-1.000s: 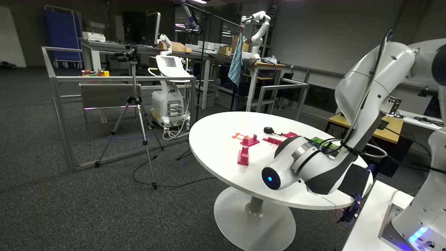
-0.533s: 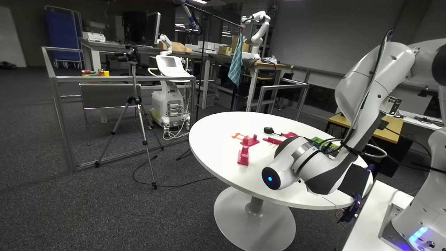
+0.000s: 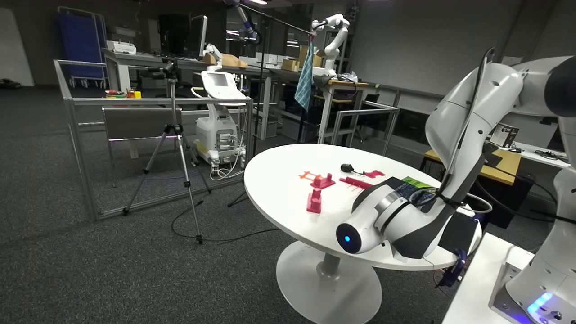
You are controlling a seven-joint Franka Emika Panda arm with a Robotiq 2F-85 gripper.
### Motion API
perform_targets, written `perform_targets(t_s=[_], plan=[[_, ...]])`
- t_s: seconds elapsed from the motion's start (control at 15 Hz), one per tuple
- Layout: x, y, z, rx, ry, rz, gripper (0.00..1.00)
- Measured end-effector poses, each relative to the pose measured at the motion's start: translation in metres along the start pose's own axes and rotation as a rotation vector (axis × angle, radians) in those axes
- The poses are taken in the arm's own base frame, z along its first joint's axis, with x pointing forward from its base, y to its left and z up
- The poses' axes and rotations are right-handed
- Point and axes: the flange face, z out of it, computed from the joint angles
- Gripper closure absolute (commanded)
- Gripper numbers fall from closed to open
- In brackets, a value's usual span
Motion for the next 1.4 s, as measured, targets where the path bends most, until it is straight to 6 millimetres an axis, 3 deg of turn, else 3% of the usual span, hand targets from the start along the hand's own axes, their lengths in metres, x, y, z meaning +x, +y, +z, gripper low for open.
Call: perform_targets(t_s=[0.33, 0.67, 1.07, 1.4], plan=[[0.009, 0.004, -0.004, 0.021, -0.002, 0.020, 0.81], [0.026, 0.036, -0.004, 0.047, -0.015, 0.089, 0.81], [0.047, 0.093, 0.019, -0.013, -0.057, 0.168, 0.81], [0.055, 0.106, 0.045, -0.119, -0.030, 0.148, 0.81]])
